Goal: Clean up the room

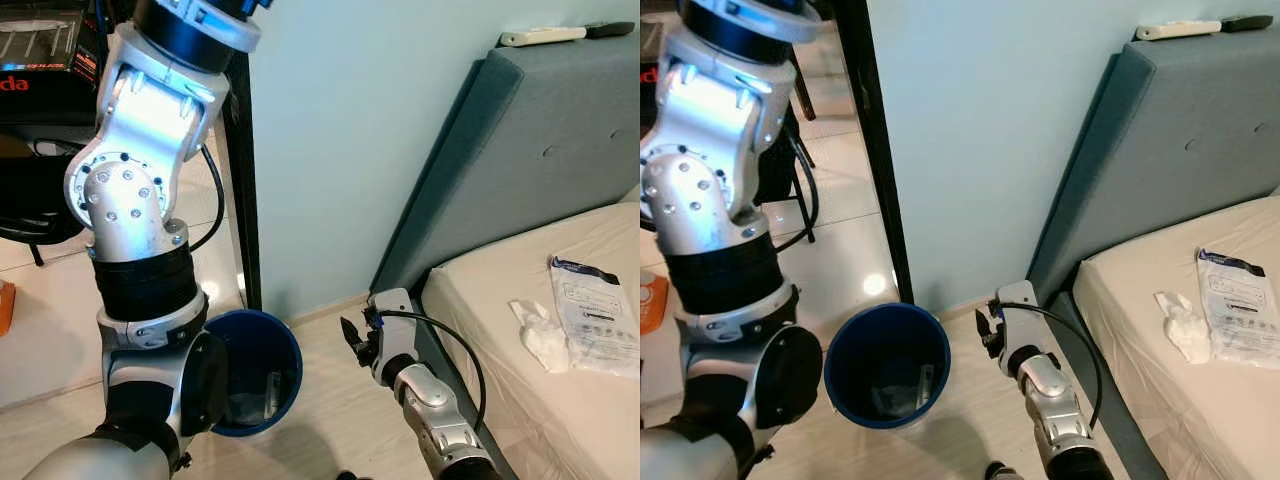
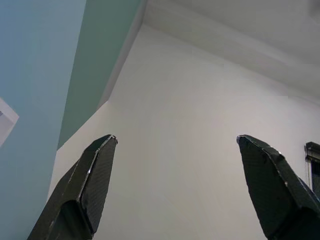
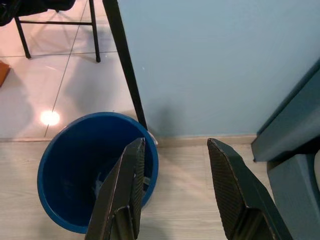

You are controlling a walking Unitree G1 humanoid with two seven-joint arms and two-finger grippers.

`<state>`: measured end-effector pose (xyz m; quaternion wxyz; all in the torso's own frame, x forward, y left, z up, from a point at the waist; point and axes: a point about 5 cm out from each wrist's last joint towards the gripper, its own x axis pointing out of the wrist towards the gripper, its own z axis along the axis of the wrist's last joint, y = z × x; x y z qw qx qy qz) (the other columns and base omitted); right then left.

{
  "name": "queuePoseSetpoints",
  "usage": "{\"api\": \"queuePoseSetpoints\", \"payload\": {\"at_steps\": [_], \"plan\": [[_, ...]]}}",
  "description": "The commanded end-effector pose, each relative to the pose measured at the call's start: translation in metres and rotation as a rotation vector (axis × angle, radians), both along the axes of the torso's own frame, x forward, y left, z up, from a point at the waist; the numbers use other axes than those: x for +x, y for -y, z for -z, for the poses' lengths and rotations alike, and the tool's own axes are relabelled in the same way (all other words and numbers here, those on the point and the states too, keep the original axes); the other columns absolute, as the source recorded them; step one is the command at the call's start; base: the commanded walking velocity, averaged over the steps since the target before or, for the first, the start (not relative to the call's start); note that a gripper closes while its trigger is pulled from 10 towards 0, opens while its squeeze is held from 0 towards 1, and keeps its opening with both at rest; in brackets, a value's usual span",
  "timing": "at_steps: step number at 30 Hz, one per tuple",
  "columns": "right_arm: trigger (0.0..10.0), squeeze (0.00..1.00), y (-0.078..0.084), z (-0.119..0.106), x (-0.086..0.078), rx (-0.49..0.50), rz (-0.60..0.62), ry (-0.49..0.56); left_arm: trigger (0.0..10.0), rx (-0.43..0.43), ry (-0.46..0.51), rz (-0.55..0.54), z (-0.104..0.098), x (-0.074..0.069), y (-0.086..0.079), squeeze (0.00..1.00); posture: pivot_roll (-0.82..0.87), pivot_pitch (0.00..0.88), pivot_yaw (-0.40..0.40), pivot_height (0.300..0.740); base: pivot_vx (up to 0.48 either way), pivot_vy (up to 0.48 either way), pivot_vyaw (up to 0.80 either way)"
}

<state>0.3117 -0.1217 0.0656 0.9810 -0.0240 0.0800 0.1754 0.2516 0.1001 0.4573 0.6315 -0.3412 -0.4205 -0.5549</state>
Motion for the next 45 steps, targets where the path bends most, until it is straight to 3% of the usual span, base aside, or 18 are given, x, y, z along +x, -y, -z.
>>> {"api": "queuePoseSetpoints", "payload": {"at_steps": [1, 8, 21, 25, 27, 30, 31, 32, 33, 34, 36, 37, 38, 39, 40, 42, 43, 45], "plan": [[10.0, 0.0, 0.002, 0.005, -0.004, 0.012, 0.011, -0.027, 10.0, 0.03, 0.022, -0.02, -0.004, -0.003, 0.004, 0.0, 0.02, 0.254, -0.077, 0.738, 0.0, 0.0, 0.0], [10.0, 0.0, 0.002, 0.005, -0.004, 0.014, 0.013, -0.027, 10.0, 0.003, 0.022, 0.036, -0.001, 0.002, -0.008, 0.0, 0.02, 0.256, -0.074, 0.738, 0.0, 0.0, 0.0], [10.0, 0.0, 0.002, 0.004, -0.004, 0.013, 0.012, -0.029, 10.0, 0.002, 0.012, 0.0, 0.008, 0.014, -0.03, 0.0, 0.01, 0.251, -0.072, 0.738, 0.0, 0.0, 0.0], [10.0, 0.0, 0.002, 0.003, -0.004, 0.015, 0.013, -0.027, 10.0, 0.004, 0.014, 0.036, 0.013, 0.015, -0.037, 0.0, 0.01, 0.253, -0.071, 0.738, 0.0, 0.0, 0.0], [10.0, 0.0, 0.003, 0.003, -0.004, 0.016, 0.017, -0.028, 10.0, -0.002, -0.033, -0.033, 0.018, 0.028, -0.044, 0.0, 0.01, 0.254, -0.079, 0.738, 0.0, 0.0, 0.0], [10.0, 0.0, 0.004, 0.005, -0.006, 0.013, 0.018, -0.033, 10.0, 0.128, -0.165, -0.269, 0.053, 0.063, -0.056, 0.0, 0.01, 0.249, -0.074, 0.738, 0.0, 0.0, 0.0], [10.0, 0.0, 0.004, 0.005, -0.006, 0.013, 0.018, -0.033, 10.0, 0.128, -0.165, -0.269, 0.053, 0.063, -0.056, 0.0, 0.01, 0.249, -0.074, 0.738, 0.0, 0.0, 0.0], [10.0, 0.0, 0.004, 0.006, -0.006, 0.012, 0.019, -0.034, 10.0, 0.177, -0.214, -0.325, 0.067, 0.073, -0.06, 0.0, 0.01, 0.249, -0.074, 0.738, 0.0, 0.0, 0.0], [10.0, 0.0, 0.005, 0.006, -0.007, 0.012, 0.023, -0.035, 10.0, 0.316, -0.253, -0.436, 0.086, 0.072, -0.043, 0.0, 0.01, 0.249, -0.065, 0.738, 0.0, 0.0, 0.0], [10.0, 0.0, 0.005, 0.006, -0.007, 0.012, 0.023, -0.035, 10.0, 0.316, -0.253, -0.436, 0.086, 0.072, -0.043, 0.0, 0.01, 0.249, -0.065, 0.738, 0.0, 0.0, 0.0], [10.0, 0.0, 0.008, 0.008, -0.008, 0.014, 0.047, -0.039, 10.0, 0.524, -0.359, -0.676, 0.146, 0.078, -0.029, 0.0, 0.01, 0.225, -0.044, 0.738, 0.0, 0.0, 0.0], [10.0, 0.0, 0.008, 0.008, -0.008, 0.014, 0.047, -0.039, 10.0, 0.524, -0.359, -0.676, 0.146, 0.078, -0.029, 0.0, 0.01, 0.225, -0.044, 0.738, 0.0, 0.0, 0.0], [10.0, 0.0, 0.009, 0.008, -0.008, 0.014, 0.056, -0.04, 10.0, 0.58, -0.405, -0.743, 0.169, 0.079, -0.028, 0.0, 0.01, 0.222, -0.039, 0.738, 0.0, 0.0, 0.0], [10.0, 0.0, 0.009, 0.008, -0.008, 0.014, 0.056, -0.04, 10.0, 0.58, -0.405, -0.743, 0.169, 0.079, -0.028, 0.0, 0.01, 0.222, -0.039, 0.738, 0.0, 0.0, 0.0], [10.0, 0.0, 0.011, 0.008, -0.007, 0.016, 0.065, -0.04, 10.0, 0.654, -0.44, -0.787, 0.194, 0.079, -0.032, 0.0, 0.01, 0.214, -0.03, 0.738, 0.0, 0.0, 0.0], [10.0, 0.0, 0.011, 0.008, -0.007, 0.016, 0.065, -0.04, 10.0, 0.654, -0.44, -0.787, 0.194, 0.079, -0.032, 0.0, 0.01, 0.214, -0.03, 0.738, 0.0, 0.0, 0.0], [10.0, 0.0, 0.012, 0.009, -0.008, 0.019, 0.076, -0.042, 10.0, 0.719, -0.507, -0.878, 0.222, 0.079, -0.041, 0.0, 0.01, 0.196, -0.014, 0.738, 0.0, 0.0, 0.0], [10.0, 0.0, 0.012, 0.014, -0.011, 0.02, 0.088, -0.052, 10.0, 0.781, -0.759, -1.104, 0.28, 0.073, -0.072, 0.0, 0.03, 0.169, -0.002, 0.738, 0.0, 0.0, 0.0]]}}
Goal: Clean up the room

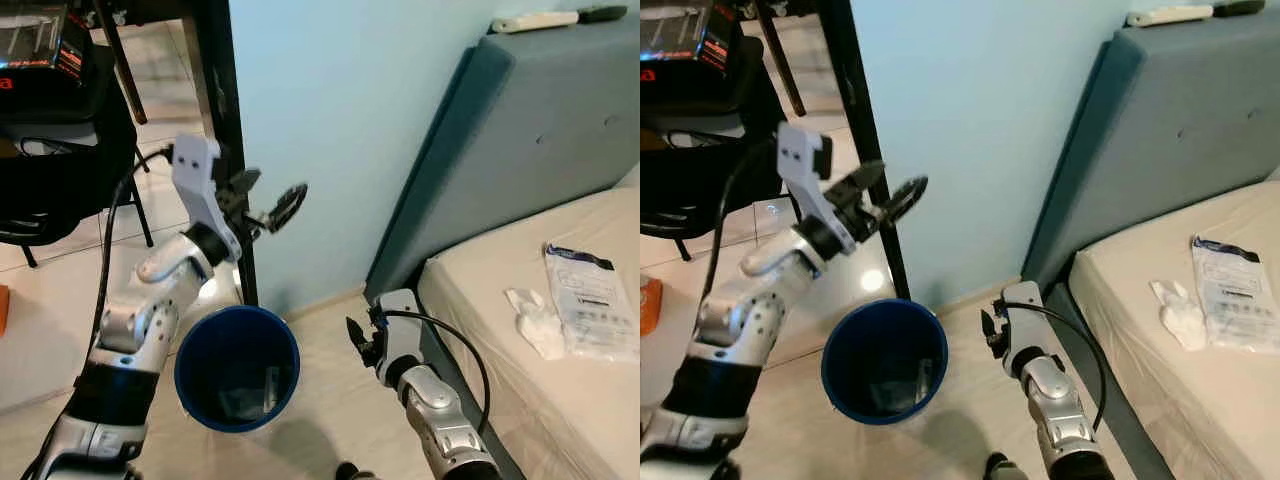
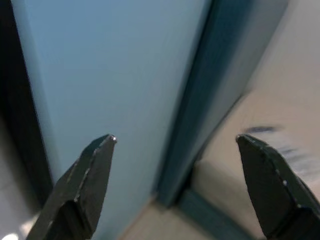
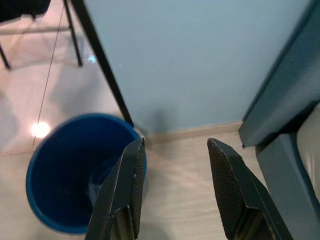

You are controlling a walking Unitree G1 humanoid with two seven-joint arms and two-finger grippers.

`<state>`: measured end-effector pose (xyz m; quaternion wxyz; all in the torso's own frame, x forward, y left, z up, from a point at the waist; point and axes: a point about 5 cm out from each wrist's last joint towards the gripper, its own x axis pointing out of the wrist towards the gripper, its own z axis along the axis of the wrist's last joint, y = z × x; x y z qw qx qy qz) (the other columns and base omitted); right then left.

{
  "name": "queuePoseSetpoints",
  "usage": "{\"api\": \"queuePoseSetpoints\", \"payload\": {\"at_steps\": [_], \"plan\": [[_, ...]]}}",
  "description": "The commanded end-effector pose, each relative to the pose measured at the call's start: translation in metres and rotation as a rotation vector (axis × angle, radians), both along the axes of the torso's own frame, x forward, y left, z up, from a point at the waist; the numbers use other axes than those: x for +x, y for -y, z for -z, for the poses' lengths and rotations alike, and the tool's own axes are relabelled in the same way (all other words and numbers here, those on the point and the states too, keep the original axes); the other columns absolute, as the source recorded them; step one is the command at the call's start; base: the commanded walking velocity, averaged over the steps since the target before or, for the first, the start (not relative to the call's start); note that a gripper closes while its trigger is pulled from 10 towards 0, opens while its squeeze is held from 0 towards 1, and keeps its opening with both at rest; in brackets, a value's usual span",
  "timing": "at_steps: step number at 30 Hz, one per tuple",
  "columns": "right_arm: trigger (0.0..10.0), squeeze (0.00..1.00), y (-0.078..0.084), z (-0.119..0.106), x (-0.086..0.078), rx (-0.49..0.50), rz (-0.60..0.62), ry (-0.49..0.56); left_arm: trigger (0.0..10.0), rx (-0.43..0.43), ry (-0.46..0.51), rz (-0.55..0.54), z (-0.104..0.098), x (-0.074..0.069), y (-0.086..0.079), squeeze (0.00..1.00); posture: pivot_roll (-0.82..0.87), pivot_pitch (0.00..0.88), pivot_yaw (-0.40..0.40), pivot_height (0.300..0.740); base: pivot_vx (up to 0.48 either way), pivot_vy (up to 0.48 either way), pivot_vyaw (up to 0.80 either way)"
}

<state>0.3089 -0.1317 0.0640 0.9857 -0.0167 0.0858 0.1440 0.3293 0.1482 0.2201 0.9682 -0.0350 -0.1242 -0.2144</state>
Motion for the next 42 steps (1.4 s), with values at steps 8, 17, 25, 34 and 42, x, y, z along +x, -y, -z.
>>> {"api": "queuePoseSetpoints", "payload": {"at_steps": [8, 17, 25, 34, 42], "plan": [[10.0, 0.0, -0.006, 0.022, -0.013, 0.007, 0.02, -0.062, 10.0, 0.263, -0.479, -0.497, 0.135, -0.033, -0.058, 0.0, 0.04, 0.14, -0.007, 0.738, 0.0, 0.0, 0.0], [10.0, 0.0, -0.014, 0.033, -0.023, -0.102, -0.017, -0.034, 10.0, 0.36, -0.667, -0.493, 0.203, -0.078, -0.05, 0.0, 0.06, 0.054, -0.053, 0.738, 0.0, 0.0, 0.0], [10.0, 0.0, -0.013, 0.032, -0.016, -0.129, -0.032, -0.034, 10.0, 0.283, -0.677, -0.513, 0.207, -0.073, -0.029, 0.0, 0.04, 0.067, -0.066, 0.738, 0.0, 0.0, 0.0], [10.0, 0.0, -0.013, 0.031, -0.014, -0.1, -0.026, -0.049, 10.0, 0.211, -0.625, -0.522, 0.199, -0.059, -0.018, 0.0, 0.03, 0.091, -0.033, 0.738, 0.0, 0.0, 0.0], [10.0, 0.0, -0.011, 0.034, -0.018, -0.105, -0.014, -0.045, 10.0, 0.205, -0.595, -0.462, 0.193, -0.058, -0.012, 0.0, 0.02, 0.091, -0.033, 0.738, 0.0, 0.0, 0.0]]}}
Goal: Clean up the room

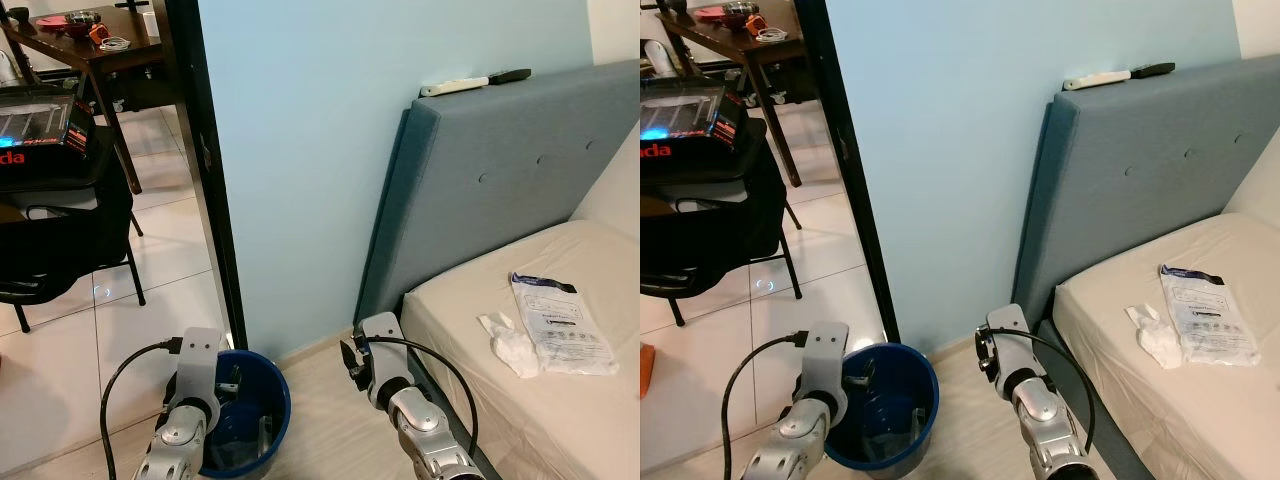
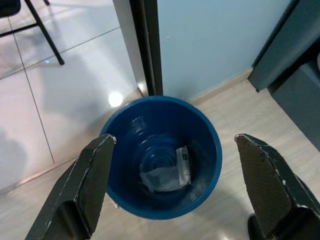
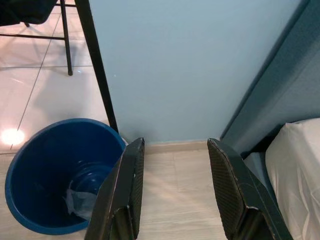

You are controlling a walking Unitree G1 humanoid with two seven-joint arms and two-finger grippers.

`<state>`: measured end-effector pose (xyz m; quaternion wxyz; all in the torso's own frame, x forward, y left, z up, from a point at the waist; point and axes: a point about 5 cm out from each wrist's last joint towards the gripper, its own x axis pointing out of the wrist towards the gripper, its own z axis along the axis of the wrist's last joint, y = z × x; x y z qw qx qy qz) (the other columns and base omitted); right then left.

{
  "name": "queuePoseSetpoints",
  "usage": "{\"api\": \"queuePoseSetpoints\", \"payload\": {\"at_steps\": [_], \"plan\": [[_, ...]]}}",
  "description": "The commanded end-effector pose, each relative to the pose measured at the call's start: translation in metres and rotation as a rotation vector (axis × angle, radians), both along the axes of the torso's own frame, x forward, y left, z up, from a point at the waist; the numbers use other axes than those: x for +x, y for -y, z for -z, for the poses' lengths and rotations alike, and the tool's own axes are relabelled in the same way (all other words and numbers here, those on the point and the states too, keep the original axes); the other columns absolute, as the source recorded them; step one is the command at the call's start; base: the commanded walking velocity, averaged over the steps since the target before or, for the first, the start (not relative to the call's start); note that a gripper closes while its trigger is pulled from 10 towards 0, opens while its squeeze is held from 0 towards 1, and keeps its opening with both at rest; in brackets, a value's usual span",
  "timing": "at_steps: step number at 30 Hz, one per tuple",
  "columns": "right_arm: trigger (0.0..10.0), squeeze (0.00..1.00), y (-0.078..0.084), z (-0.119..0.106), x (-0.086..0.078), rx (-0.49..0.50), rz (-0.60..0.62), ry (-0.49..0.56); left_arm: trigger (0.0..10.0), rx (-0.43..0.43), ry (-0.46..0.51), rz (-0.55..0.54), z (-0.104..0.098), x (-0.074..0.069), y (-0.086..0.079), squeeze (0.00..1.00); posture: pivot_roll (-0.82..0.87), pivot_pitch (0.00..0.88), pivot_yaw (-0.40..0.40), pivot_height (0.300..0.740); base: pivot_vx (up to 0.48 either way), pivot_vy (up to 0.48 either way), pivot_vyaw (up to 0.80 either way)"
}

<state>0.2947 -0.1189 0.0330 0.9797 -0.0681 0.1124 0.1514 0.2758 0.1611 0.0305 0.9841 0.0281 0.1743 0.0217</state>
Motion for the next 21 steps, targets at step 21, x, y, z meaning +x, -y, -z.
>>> {"api": "queuePoseSetpoints", "payload": {"at_steps": [21], "plan": [[10.0, 0.0, 0.0041, 0.0092, -0.0103, -0.011, 0.017, -0.026, 10.0, -0.009, 0.041, 0.03, -0.0009, -0.0037, 0.0051, 0.0, 0.01, 0.087, -0.033, 0.738, 0.0, 0.0, 0.0]]}}
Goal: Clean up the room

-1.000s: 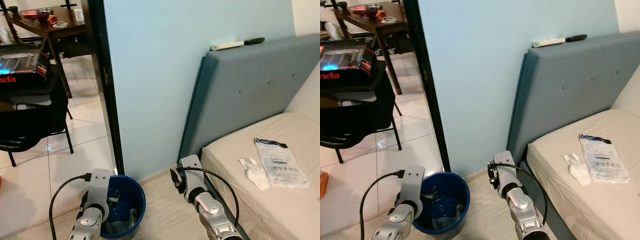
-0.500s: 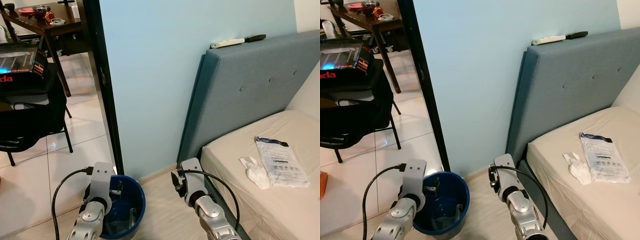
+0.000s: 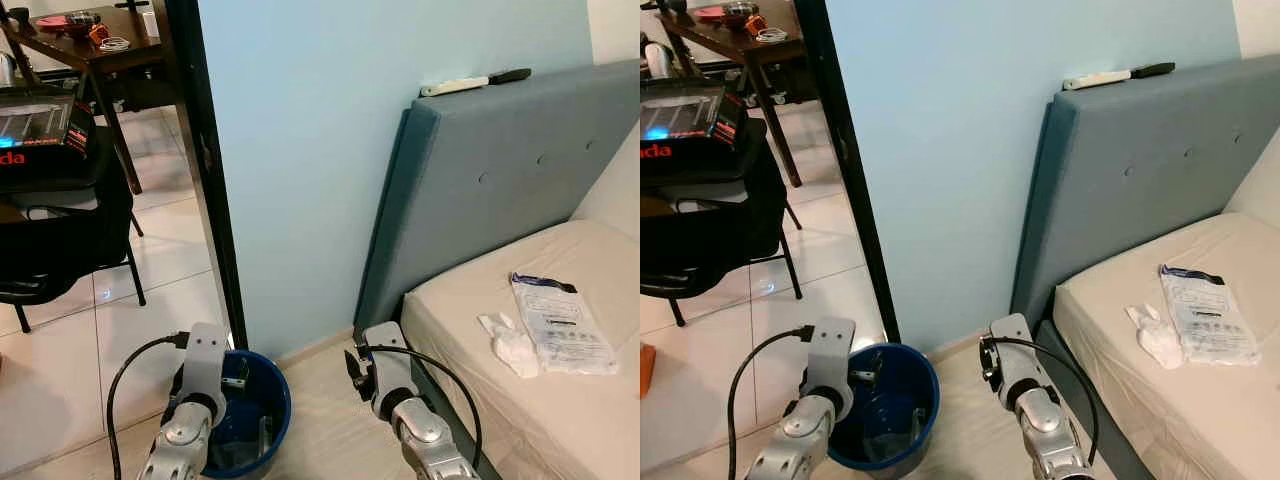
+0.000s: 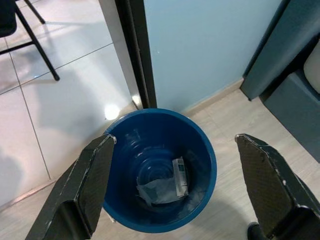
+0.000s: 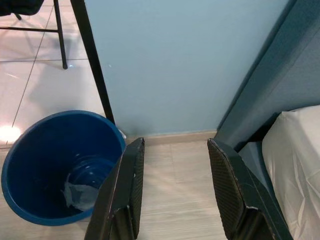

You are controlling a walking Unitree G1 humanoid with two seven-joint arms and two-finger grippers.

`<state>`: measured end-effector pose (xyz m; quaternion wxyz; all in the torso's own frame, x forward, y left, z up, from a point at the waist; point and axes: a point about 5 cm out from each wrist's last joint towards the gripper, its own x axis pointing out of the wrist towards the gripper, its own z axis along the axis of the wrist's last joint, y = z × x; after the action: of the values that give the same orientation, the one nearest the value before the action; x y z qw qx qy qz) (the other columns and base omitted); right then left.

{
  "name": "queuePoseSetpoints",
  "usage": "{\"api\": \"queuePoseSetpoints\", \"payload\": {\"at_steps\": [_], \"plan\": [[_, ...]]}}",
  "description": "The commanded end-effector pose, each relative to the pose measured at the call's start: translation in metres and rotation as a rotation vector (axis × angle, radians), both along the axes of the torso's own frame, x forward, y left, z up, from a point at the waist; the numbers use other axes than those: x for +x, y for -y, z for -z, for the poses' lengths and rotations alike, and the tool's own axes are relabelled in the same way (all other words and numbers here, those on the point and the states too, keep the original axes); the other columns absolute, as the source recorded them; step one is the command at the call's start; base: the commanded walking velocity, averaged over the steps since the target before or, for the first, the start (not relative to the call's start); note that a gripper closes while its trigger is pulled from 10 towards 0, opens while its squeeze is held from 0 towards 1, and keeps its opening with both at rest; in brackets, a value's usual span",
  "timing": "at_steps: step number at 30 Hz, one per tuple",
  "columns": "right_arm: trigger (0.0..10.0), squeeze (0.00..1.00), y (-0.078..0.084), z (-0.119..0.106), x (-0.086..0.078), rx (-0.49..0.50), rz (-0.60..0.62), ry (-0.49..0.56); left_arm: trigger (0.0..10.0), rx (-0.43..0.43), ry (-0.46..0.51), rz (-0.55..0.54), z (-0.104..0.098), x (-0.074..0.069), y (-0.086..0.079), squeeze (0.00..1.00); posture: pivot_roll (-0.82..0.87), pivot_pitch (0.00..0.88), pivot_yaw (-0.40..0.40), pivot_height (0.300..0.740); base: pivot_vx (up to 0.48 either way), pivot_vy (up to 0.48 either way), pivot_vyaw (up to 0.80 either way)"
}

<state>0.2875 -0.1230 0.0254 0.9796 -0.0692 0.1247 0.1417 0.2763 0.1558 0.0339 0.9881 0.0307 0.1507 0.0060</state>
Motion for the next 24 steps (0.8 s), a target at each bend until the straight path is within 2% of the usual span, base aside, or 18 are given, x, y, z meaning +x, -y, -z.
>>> {"api": "queuePoseSetpoints", "payload": {"at_steps": [1, 7, 24], "plan": [[10.0, 0.0, -0.0001, 0.0013, -0.003, -0.002, -0.004, -0.003, 10.0, 0.0, -0.009, 0.003, 0.0026, -0.004, 0.0001, 0.0, 0.01, 0.087, -0.033, 0.738, 0.0, 0.0, 0.0], [10.0, 0.0, 0.0003, 0.0006, -0.003, -0.001, -0.002, -0.001, 10.0, 0.012, -0.014, 0.0, 0.0028, -0.0036, 0.0013, 0.0, 0.0, 0.09, -0.034, 0.738, 0.0, -0.096, 0.0], [10.0, 0.0, 0.0025, 0.0, -0.0035, 0.002, 0.001, -0.006, 10.0, 0.009, 0.0, 0.008, -0.001, 0.0007, 0.0032, 0.0, 0.0, 0.094, -0.036, 0.738, 0.0, -0.448, 0.0]]}}
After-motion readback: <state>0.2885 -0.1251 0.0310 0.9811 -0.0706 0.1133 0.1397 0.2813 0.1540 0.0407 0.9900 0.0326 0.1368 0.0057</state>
